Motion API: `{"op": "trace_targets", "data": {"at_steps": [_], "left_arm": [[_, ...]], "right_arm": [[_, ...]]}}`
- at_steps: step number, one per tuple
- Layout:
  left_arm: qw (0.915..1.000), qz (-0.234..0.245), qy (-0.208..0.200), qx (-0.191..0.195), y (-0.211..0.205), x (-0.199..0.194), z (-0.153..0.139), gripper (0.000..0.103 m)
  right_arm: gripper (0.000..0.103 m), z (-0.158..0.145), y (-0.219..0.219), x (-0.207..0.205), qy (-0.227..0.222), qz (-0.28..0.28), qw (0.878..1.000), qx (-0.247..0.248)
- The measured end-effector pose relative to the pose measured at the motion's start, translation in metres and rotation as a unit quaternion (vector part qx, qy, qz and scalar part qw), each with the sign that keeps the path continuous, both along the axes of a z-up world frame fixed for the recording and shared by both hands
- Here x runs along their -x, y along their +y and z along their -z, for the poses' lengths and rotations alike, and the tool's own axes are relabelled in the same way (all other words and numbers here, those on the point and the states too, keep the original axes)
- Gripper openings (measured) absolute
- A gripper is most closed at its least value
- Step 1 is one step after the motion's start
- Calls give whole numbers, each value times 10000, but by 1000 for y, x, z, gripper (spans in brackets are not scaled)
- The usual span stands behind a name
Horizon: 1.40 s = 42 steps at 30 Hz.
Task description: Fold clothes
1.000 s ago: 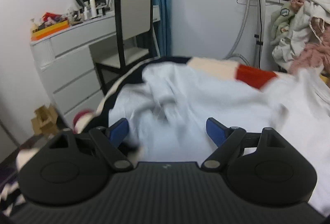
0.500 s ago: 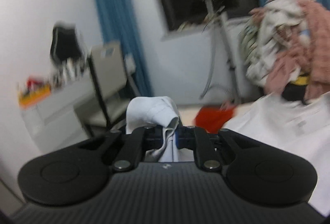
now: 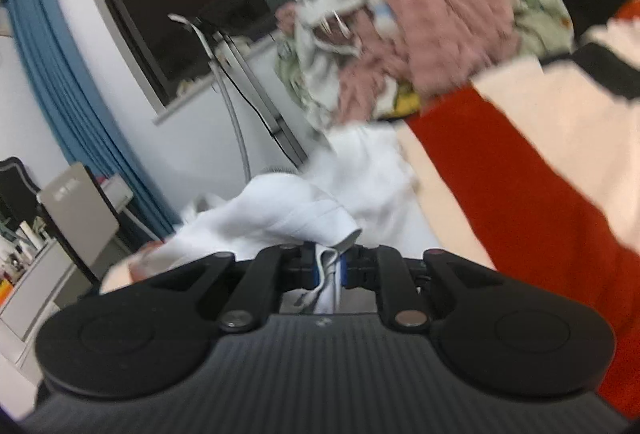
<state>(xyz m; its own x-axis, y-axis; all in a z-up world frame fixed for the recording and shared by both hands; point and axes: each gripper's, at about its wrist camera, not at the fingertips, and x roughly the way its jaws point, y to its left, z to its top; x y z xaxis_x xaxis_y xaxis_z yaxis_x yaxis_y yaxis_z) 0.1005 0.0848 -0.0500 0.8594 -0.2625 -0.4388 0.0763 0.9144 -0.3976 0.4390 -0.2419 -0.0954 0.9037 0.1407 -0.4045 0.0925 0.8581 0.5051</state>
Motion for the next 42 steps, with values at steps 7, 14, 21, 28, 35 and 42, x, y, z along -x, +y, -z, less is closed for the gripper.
{"op": "trace_targets", "data": {"at_steps": [7, 14, 21, 28, 35, 42], "left_arm": [[9984, 344, -130, -430, -27, -11, 10, 102], [9974, 406, -250, -547, -25, -1, 11, 102], [9964, 636, -198, -516, -31, 21, -4, 102], [9966, 737, 377, 36, -15, 44, -16, 102], [9906, 519, 1205, 388, 3, 60, 5, 94], [9768, 240, 2113, -247, -1, 65, 25, 72]], "right_arm": [[85, 8, 11, 6, 95, -338, 9994, -33], [84, -29, 27, 68, -77, -315, 9992, 248], [84, -81, 29, 197, -423, -305, 9946, 901], [84, -100, 30, 346, -404, -750, 9920, 937], [86, -55, 21, 415, 257, -980, 9945, 252], [85, -53, 15, 412, 292, -889, 9956, -30]]}}
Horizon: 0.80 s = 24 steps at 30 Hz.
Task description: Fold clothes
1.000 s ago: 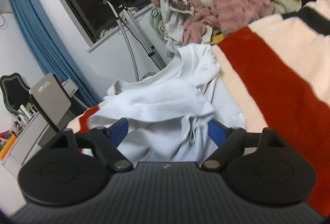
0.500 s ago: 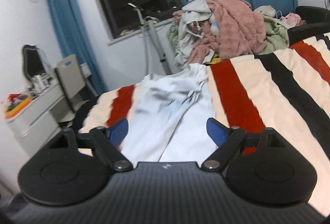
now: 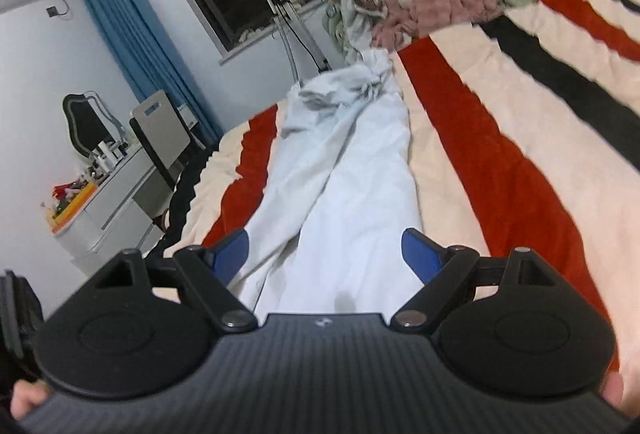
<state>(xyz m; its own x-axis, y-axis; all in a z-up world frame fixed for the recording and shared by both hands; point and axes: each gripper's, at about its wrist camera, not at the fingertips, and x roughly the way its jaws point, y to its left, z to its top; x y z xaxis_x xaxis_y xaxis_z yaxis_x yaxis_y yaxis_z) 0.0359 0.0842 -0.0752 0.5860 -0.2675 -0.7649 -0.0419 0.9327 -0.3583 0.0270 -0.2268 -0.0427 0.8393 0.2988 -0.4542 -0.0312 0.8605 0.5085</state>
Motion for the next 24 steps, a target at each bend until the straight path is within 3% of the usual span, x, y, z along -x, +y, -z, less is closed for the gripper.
{"op": "trace_targets", "data": {"at_steps": [1, 3, 8, 12, 14, 16, 21, 24], "left_arm": [[9998, -13, 48, -178, -2, 2, 1, 65], [9990, 48, -24, -450, -7, 7, -2, 64], [9951, 586, -493, -618, -28, 23, -19, 64], [9870, 1128, -470, -1044, -53, 28, -14, 63], [9839, 1263, -294, -1226, -63, 25, -6, 53], [9834, 1233, -145, -1322, -65, 20, 1, 53], [9915, 831, -61, -1002, -47, 14, 5, 46], [9934, 696, 20, -913, -38, 8, 9, 33]], "right_arm": [[85, 2, -2, 1, 55, 14, 10000, -81], [85, 4, -7, 2, 130, 71, 9996, -232], [85, 8, -18, 5, 187, 236, 9982, -514], [85, 12, -24, 3, 295, 281, 9963, -754], [85, 13, -24, 3, 324, 280, 9961, -777], [85, 13, -22, 3, 318, 251, 9965, -734], [85, 14, -21, 3, 348, 208, 9967, -700], [85, 14, -21, 2, 369, 190, 9966, -707]]}}
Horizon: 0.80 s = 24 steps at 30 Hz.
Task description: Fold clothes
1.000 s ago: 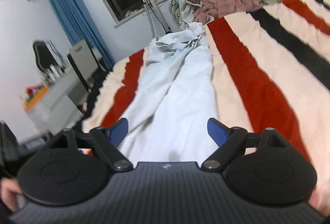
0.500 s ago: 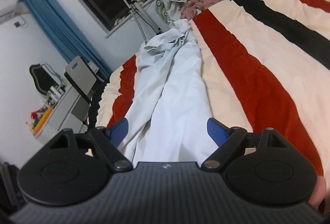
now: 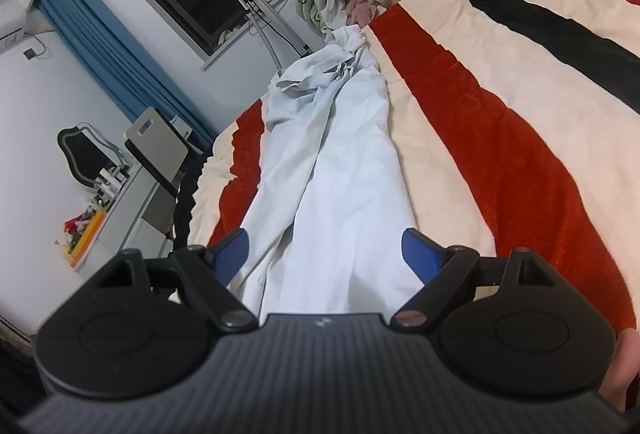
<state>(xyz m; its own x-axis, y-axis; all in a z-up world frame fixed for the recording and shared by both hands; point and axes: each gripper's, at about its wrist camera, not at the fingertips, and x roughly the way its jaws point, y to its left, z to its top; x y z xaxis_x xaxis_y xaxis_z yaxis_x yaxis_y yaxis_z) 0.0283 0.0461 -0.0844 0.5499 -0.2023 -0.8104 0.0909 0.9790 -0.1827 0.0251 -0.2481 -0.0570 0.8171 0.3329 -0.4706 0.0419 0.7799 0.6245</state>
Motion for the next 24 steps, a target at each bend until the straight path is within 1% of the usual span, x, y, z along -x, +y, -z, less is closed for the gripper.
{"op": "trace_targets", "data": {"at_steps": [1, 3, 5, 8, 12, 16, 17, 18, 21, 22, 24], "left_arm": [[10000, -52, 4, 38, 2, -1, 0, 26], [9998, -132, -3, 116, 6, -2, 1, 20], [9998, -170, -25, 132, 8, -2, 1, 10], [9997, -158, -75, 171, 8, -2, -1, 8], [9996, -20, -221, 176, 3, 0, -5, 7], [9999, 145, -49, 58, -4, 2, -2, 9], [9999, 155, -12, -23, -6, 2, -1, 13], [9998, 151, 9, -104, -8, 2, 0, 13], [9997, 167, 15, -165, -9, 2, 1, 13], [9998, 158, 4, -145, -8, 3, 1, 12], [9999, 129, -26, -99, -6, 5, 1, 3]], "right_arm": [[85, 1, 0, 0, 14, -7, 10000, -7], [85, 2, -1, -1, 46, -18, 10000, -30], [85, 2, 0, -1, 64, -19, 10000, -47], [85, 2, 0, -1, 85, -17, 9999, -65], [85, 3, 0, -1, 96, -24, 9999, -79], [85, 5, -2, -2, 135, -42, 9998, -128], [85, 5, -2, -2, 147, -38, 9998, -139], [85, 6, -3, -2, 154, -40, 9998, -153], [85, 8, -2, -3, 178, -58, 9997, -182], [85, 8, -2, -3, 185, -67, 9996, -197], [85, 9, -3, -3, 199, -89, 9995, -228]]}}
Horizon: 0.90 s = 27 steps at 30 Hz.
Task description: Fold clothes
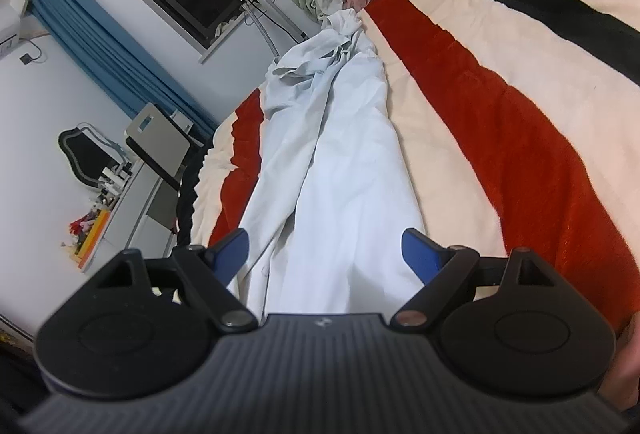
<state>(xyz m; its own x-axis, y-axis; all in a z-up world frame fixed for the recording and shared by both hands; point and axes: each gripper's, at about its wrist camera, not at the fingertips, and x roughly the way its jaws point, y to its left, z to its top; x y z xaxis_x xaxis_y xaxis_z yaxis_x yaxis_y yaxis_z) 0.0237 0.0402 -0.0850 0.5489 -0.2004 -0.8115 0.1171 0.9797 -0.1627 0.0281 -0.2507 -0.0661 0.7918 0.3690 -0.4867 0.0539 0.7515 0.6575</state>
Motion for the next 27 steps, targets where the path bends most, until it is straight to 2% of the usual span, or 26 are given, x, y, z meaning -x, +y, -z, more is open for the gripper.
{"op": "trace_targets", "data": {"at_steps": [4, 7, 10, 12, 14, 16, 18, 22, 27], "left_arm": [[9997, -141, -206, 40, 6, 6, -8, 1], [9991, -1, -400, -146, -2, 14, -16, 1], [9980, 158, -600, -119, -11, 26, -30, 1], [9968, 271, -755, 45, -16, 35, -42, 1], [9950, 450, -804, 394, -25, 44, -54, 1], [9916, 673, -822, 738, -38, 51, -66, 1], [9872, 997, -857, 904, -58, 58, -73, 1], [9814, 1338, -625, 1228, -96, 59, -67, 0], [9841, 1383, -283, 1076, -124, 52, -31, 1]], "right_arm": [[85, 0, 0, 1, -7, -2, 10000, -51], [85, -1, -2, 3, -54, 57, 9999, -80], [85, -3, -6, 5, -102, 153, 9997, -130], [85, -5, -10, 7, -157, 257, 9994, -169], [86, -7, -14, 10, -235, 389, 9988, -196], [86, -11, -19, 12, -352, 525, 9978, -181], [86, -15, -22, 15, -483, 661, 9966, -120], [86, -23, -26, 17, -670, 767, 9948, 95], [86, -27, -27, 15, -759, 751, 9939, 291]]}}
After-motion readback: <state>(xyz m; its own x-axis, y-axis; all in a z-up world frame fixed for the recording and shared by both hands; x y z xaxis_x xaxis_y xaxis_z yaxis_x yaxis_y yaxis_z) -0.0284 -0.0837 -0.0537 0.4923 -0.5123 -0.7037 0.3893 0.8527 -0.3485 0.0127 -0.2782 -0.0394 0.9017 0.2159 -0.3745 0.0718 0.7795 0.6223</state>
